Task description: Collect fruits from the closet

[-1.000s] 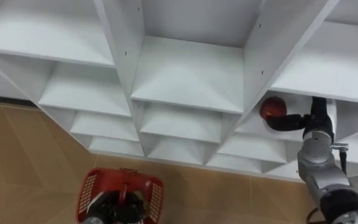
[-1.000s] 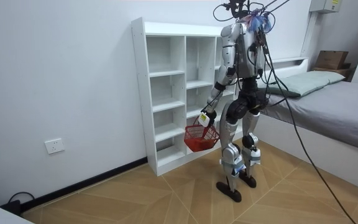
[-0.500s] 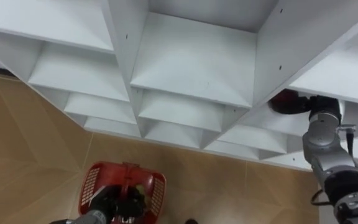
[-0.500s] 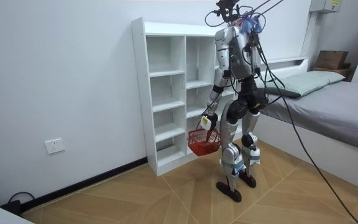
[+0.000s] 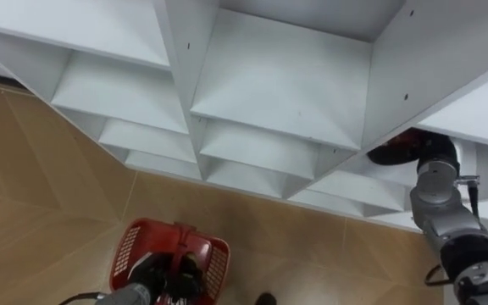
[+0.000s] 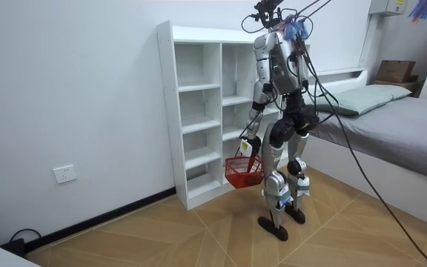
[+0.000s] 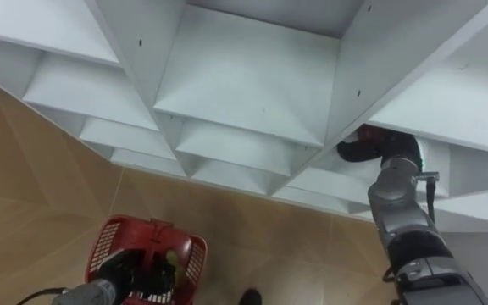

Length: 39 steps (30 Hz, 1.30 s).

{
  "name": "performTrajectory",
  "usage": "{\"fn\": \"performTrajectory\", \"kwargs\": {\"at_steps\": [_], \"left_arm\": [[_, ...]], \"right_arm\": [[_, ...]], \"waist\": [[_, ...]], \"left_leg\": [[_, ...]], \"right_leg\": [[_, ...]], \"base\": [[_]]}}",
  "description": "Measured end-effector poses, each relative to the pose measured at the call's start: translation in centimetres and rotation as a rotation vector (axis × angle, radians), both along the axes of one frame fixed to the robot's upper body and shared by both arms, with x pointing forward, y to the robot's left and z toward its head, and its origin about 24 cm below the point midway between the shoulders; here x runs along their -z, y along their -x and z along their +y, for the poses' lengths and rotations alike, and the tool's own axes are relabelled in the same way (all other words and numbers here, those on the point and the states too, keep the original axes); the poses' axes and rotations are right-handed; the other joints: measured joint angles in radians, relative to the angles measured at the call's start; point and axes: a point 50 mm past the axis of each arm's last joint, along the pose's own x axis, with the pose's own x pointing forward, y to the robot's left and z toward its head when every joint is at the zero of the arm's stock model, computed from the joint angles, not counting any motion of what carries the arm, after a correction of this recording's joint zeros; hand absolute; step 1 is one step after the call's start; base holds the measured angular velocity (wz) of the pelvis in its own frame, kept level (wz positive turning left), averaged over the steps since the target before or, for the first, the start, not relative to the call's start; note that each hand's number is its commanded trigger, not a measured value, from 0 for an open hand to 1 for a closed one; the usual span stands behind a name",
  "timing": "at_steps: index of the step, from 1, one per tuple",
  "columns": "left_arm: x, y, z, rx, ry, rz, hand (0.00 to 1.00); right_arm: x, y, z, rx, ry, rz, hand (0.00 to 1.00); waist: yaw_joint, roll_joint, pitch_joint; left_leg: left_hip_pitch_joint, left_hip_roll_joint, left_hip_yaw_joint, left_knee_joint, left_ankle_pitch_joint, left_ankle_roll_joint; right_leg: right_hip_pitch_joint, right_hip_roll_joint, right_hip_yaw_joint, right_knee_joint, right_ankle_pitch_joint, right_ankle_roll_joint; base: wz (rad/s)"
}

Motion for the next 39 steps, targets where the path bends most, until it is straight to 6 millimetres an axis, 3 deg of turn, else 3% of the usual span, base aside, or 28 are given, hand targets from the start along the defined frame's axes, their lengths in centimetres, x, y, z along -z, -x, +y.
{"fn": "performTrajectory", "kwargs": {"at_steps": [6, 8, 9, 10, 29, 39], "left_arm": [[0.0, -0.1, -0.1, 0.000, 0.002, 0.001, 1.00], [0.0, -0.1, -0.1, 0.000, 0.003, 0.001, 1.00], [-0.1, -0.3, -0.2, 0.002, 0.004, -0.003, 1.00], [-0.1, -0.3, -0.3, 0.003, 0.006, -0.004, 1.00], [0.3, 0.2, -0.4, 0.014, -0.005, 0.024, 1.00], [0.4, 0.3, -0.6, 0.016, 0.003, 0.030, 1.00]], "right_arm": [[0.0, 0.0, 0.0, 0.003, -0.006, -0.004, 0.00], [0.0, 0.0, 0.0, 0.003, -0.008, -0.008, 0.49], [0.0, 0.0, 0.0, 0.003, -0.008, -0.010, 0.91], [0.0, 0.0, 0.0, 0.000, -0.005, -0.007, 1.00], [1.1, 1.1, -0.8, 0.041, -0.011, 0.025, 1.00], [1.3, 1.2, -0.7, 0.037, -0.010, 0.036, 1.00]], "waist": [[0.000, 0.016, -0.0018], [0.000, 0.022, -0.0018], [0.000, 0.024, -0.0023], [0.000, 0.025, -0.0024], [-0.005, 0.026, -0.0029], [-0.004, 0.044, -0.0102]], "left_leg": [[-0.002, 0.000, 0.000, 0.003, 0.001, 0.001], [-0.002, 0.000, 0.000, 0.003, 0.001, 0.002], [-0.002, 0.000, 0.002, 0.004, 0.002, 0.003], [-0.001, 0.000, 0.002, 0.004, 0.002, 0.003], [0.013, -0.004, 0.006, 0.021, 0.010, 0.005], [0.014, -0.010, 0.003, 0.021, 0.024, 0.008]], "right_leg": [[0.001, 0.000, -0.001, -0.003, 0.000, 0.000], [0.002, 0.000, -0.001, -0.003, 0.000, 0.000], [0.002, 0.000, -0.001, -0.003, 0.000, 0.000], [0.003, 0.000, -0.001, -0.003, 0.000, 0.000], [0.023, -0.006, -0.003, 0.003, 0.002, -0.003], [0.018, -0.016, -0.009, 0.023, 0.004, -0.006]], "base": [[0.00], [0.00], [0.00], [0.00], [0.00], [0.01]]}}
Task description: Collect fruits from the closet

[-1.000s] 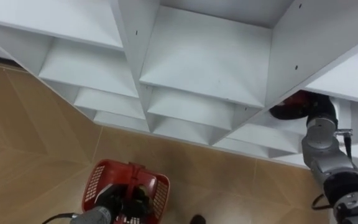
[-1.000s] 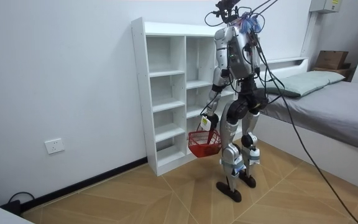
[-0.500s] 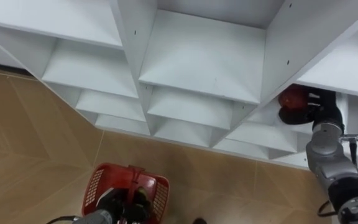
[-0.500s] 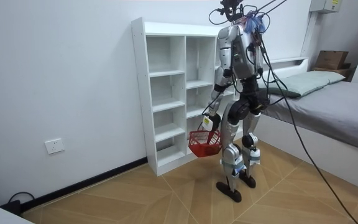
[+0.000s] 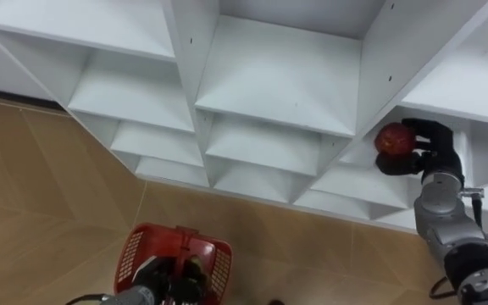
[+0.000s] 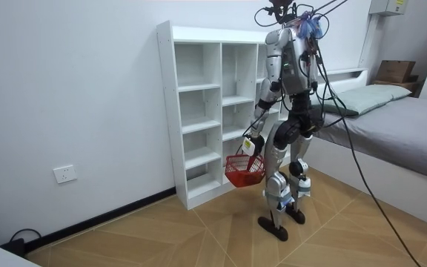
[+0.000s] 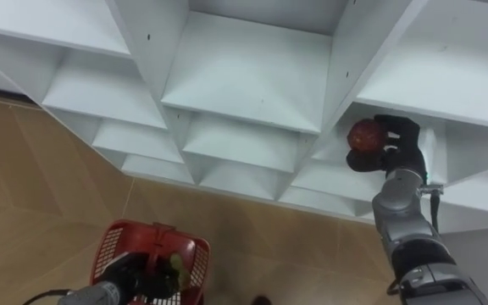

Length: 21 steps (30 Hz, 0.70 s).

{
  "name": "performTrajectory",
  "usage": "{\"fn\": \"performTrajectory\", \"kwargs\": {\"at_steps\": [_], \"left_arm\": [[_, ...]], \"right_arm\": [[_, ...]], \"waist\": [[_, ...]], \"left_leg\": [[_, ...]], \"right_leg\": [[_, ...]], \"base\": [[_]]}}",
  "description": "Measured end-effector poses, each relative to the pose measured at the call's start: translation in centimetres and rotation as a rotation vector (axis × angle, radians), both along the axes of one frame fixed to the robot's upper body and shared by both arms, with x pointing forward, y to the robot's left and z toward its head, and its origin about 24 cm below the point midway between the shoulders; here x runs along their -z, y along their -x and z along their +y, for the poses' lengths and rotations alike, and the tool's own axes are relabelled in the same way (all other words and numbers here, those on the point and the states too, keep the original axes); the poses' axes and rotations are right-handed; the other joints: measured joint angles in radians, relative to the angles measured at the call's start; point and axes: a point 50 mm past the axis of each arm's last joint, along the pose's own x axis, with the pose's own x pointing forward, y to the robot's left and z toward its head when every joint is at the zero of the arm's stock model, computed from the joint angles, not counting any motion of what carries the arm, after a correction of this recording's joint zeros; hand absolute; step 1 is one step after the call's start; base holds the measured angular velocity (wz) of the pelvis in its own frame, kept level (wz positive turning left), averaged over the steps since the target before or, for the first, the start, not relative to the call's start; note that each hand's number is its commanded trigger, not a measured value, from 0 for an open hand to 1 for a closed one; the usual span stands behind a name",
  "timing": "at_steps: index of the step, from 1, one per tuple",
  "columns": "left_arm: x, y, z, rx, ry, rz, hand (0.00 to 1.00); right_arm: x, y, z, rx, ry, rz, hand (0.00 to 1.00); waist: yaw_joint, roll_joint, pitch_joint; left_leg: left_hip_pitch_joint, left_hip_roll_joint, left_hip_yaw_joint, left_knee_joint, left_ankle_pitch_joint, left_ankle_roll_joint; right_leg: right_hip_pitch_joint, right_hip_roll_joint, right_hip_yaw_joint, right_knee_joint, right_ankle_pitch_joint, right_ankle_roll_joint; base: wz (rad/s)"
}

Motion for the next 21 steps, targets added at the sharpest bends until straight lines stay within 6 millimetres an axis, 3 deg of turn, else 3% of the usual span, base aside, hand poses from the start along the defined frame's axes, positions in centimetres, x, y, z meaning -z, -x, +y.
{"fn": "performTrajectory", "kwargs": {"at_steps": [21], "left_arm": [[0.08, 0.14, -0.14, -0.001, 0.004, 0.004, 1.00]], "right_arm": [[0.04, 0.00, 0.08, 0.003, -0.004, -0.001, 1.00]], "waist": [[0.000, 0.003, -0.0014]], "left_leg": [[-0.001, -0.001, -0.001, -0.001, 0.002, 0.000]], "right_leg": [[-0.002, -0.001, 0.000, 0.004, 0.000, 0.000]], "base": [[0.00]]}}
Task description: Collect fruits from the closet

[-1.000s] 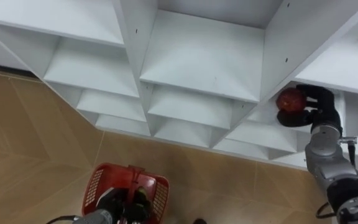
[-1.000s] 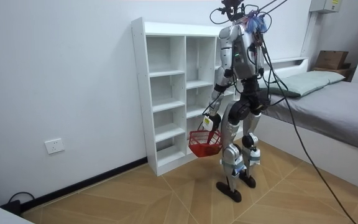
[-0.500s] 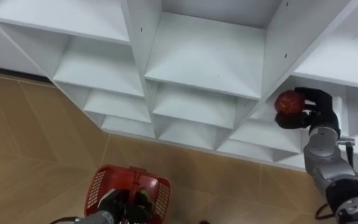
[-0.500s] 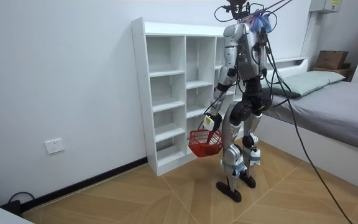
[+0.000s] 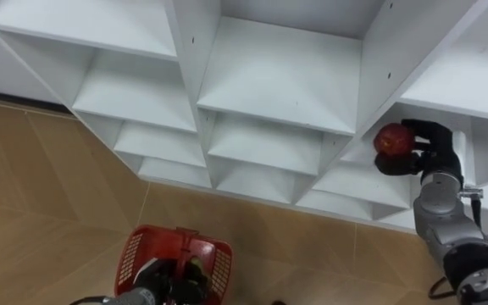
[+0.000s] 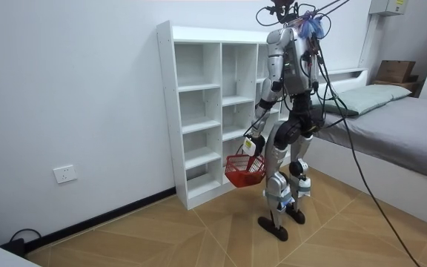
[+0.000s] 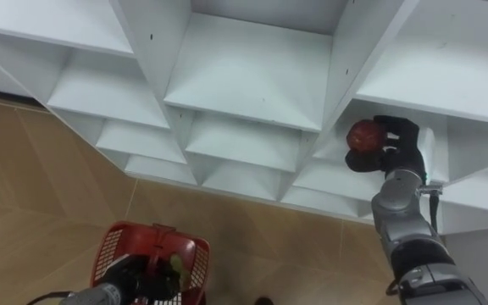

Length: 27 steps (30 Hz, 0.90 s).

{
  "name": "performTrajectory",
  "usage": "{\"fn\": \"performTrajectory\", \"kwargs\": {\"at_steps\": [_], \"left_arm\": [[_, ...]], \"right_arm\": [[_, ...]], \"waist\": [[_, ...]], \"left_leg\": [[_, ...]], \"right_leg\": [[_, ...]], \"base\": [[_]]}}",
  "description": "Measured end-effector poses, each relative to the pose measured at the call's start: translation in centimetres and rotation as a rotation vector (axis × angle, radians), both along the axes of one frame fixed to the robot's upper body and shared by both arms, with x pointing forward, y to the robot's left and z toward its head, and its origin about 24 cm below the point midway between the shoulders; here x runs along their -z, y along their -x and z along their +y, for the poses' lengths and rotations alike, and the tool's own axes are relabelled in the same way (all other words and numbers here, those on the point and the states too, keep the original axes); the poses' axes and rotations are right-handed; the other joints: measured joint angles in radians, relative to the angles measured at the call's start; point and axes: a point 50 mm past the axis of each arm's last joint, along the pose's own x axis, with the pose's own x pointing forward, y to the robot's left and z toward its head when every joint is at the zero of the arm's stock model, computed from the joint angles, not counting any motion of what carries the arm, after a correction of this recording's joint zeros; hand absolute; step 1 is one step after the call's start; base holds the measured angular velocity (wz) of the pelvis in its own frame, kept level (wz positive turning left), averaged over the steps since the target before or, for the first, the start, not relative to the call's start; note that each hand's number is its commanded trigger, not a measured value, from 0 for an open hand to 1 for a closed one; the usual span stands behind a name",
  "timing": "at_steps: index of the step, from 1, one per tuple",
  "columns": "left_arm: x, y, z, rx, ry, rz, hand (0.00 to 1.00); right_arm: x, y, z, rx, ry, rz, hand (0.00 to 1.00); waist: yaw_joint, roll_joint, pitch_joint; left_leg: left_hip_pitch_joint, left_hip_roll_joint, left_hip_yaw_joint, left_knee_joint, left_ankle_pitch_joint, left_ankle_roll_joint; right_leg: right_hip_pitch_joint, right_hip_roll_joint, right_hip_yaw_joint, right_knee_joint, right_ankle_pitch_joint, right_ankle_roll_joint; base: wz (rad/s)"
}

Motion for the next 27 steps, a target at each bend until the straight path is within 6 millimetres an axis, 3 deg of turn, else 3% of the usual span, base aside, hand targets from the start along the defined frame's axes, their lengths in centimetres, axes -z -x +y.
{"fn": "performTrajectory", "kwargs": {"at_steps": [6, 10, 14, 15, 17, 18, 22, 27], "left_arm": [[0.0, 0.0, -0.1, 0.000, 0.002, -0.001, 1.00], [0.2, 0.4, 0.1, -0.014, 0.006, 0.009, 1.00], [0.4, 0.8, -0.1, -0.028, 0.017, 0.018, 1.00], [0.5, 1.2, -0.2, -0.032, 0.020, 0.028, 1.00], [0.9, 2.0, 0.0, -0.042, 0.017, 0.049, 1.00], [1.0, 2.3, 0.2, -0.057, 0.019, 0.057, 1.00], [1.0, 2.5, -0.1, -0.119, 0.064, 0.055, 1.00], [0.7, 2.1, -0.1, -0.132, 0.084, 0.017, 1.00]], "right_arm": [[0.3, 0.2, 0.5, -0.003, 0.001, 0.000, 1.00], [1.5, 1.4, 0.9, -0.037, 0.003, 0.022, 1.00], [2.6, 2.9, 1.6, -0.081, -0.035, 0.038, 1.00], [3.3, 3.7, 1.6, -0.093, -0.042, 0.058, 1.00], [4.1, 4.7, 2.0, -0.123, -0.046, 0.091, 1.00], [4.9, 5.6, 2.3, -0.149, -0.053, 0.126, 1.00], [7.4, 8.3, 4.0, -0.224, -0.109, 0.262, 1.00], [7.8, 9.7, 6.0, -0.314, -0.148, 0.266, 1.00]], "waist": [[-0.006, 0.004, -0.0026], [-0.006, 0.003, -0.0048], [-0.011, 0.007, -0.0126], [-0.018, 0.011, -0.0178], [-0.029, 0.013, -0.0362], [-0.031, 0.012, -0.0407], [-0.032, 0.009, -0.0401], [-0.068, -0.001, -0.0357]], "left_leg": [[0.007, 0.000, 0.002, 0.001, 0.000, 0.000], [0.032, 0.001, 0.015, -0.003, 0.000, 0.000], [0.053, 0.002, 0.022, -0.006, 0.000, 0.000], [0.065, 0.001, 0.017, -0.007, -0.001, 0.000], [0.088, 0.002, 0.017, -0.018, -0.001, 0.000], [0.107, 0.004, 0.023, -0.027, -0.001, -0.001], [0.154, 0.005, 0.048, -0.047, -0.001, 0.000], [0.184, 0.003, 0.052, -0.053, -0.001, 0.000]], "right_leg": [[0.001, -0.001, 0.003, 0.010, 0.000, 0.000], [0.021, -0.001, 0.008, 0.008, 0.000, 0.000], [0.046, 0.002, 0.011, -0.009, 0.000, 0.000], [0.065, 0.004, 0.008, -0.021, 0.000, 0.001], [0.089, 0.008, 0.009, -0.036, 0.001, 0.002], [0.106, 0.010, 0.011, -0.040, 0.001, 0.003], [0.132, 0.011, 0.035, -0.041, -0.001, 0.005], [0.161, 0.012, 0.040, -0.052, -0.002, 0.007]], "base": [[0.00], [-0.05], [-0.05], [0.06], [0.03], [-0.10], [-0.16], [-0.03]]}}
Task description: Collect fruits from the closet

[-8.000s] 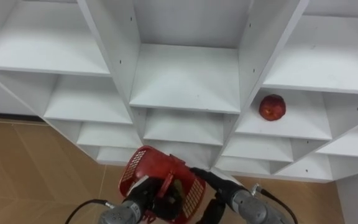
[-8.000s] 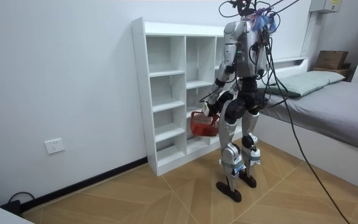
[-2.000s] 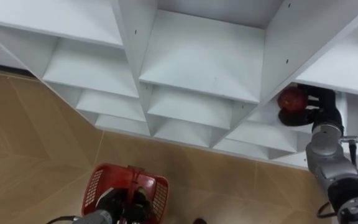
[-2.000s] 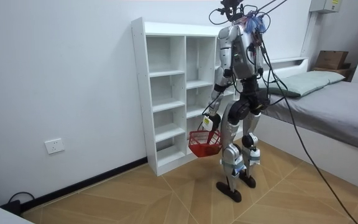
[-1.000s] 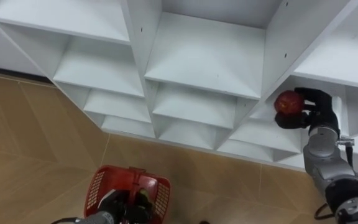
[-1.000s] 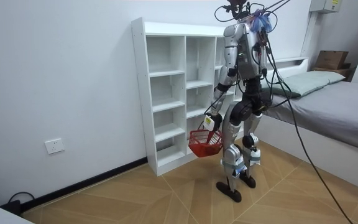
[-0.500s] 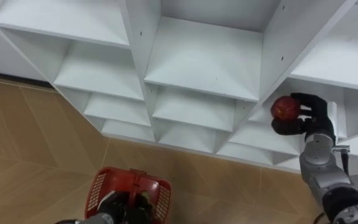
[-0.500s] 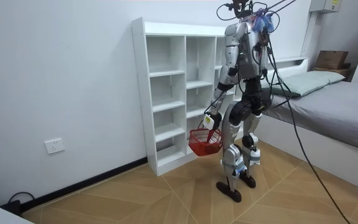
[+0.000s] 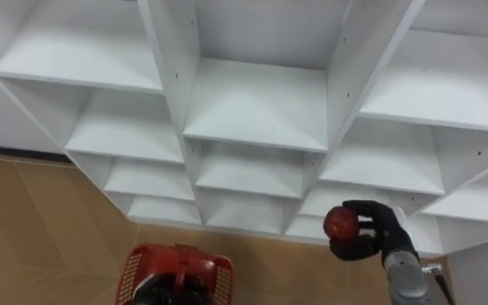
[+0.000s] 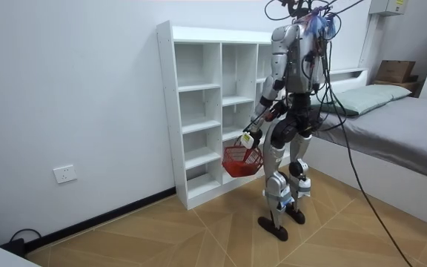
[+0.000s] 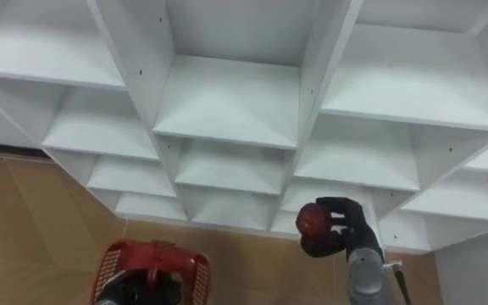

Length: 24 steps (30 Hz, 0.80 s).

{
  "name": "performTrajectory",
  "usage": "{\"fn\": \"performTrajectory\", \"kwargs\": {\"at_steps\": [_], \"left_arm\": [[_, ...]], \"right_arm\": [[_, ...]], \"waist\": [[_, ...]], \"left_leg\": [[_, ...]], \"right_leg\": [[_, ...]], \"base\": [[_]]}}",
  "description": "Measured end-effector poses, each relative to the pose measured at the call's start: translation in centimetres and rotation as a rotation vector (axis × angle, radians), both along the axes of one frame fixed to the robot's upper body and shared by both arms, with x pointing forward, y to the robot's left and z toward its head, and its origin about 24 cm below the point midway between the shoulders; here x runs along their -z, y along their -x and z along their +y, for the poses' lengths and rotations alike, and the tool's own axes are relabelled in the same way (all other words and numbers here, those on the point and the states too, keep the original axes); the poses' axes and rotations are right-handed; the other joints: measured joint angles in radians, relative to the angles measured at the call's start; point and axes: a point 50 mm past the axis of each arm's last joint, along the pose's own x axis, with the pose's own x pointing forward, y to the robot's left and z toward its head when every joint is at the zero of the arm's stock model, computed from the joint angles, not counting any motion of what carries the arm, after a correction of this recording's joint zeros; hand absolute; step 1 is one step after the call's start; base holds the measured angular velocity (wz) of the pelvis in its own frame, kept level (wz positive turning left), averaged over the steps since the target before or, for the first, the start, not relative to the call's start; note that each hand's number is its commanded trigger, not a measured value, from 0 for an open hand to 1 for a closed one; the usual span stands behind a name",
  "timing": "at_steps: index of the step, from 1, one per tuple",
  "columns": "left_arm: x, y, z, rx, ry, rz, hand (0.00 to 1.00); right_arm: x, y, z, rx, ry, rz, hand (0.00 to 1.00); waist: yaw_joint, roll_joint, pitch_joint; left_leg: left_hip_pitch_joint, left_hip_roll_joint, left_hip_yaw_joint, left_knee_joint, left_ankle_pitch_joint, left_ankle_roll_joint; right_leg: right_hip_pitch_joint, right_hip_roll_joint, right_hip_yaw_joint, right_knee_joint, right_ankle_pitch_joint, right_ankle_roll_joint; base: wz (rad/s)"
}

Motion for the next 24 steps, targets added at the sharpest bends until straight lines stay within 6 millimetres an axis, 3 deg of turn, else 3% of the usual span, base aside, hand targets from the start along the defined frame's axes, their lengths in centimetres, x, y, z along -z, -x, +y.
{"fn": "performTrajectory", "kwargs": {"at_steps": [2, 12, 24], "left_arm": [[-0.2, -0.1, 0.0, -0.004, 0.005, -0.020, 1.00], [-0.8, -0.4, -0.6, -0.054, 0.059, -0.084, 1.00], [-1.3, -1.0, -1.3, -0.044, 0.080, -0.127, 1.00]], "right_arm": [[-0.2, 0.1, 0.4, -0.020, -0.021, -0.010, 1.00], [-0.6, 2.2, 2.4, -0.172, -0.096, -0.015, 1.00], [-0.9, 2.1, 3.1, -0.204, -0.130, -0.025, 1.00]], "waist": [[-0.014, -0.002, 0.0005], [-0.011, 0.005, 0.0023], [-0.013, 0.029, 0.0062]], "left_leg": [[0.012, 0.000, 0.000, -0.002, -0.001, 0.000], [0.108, 0.005, 0.029, -0.036, -0.018, -0.007], [0.128, 0.010, 0.052, -0.038, -0.027, -0.008]], "right_leg": [[0.015, 0.001, -0.001, -0.010, 0.000, 0.002], [0.094, 0.024, 0.048, -0.042, 0.000, 0.005], [0.099, 0.030, 0.077, -0.041, 0.000, 0.005]], "base": [[0.00], [-0.12], [-0.07]]}}
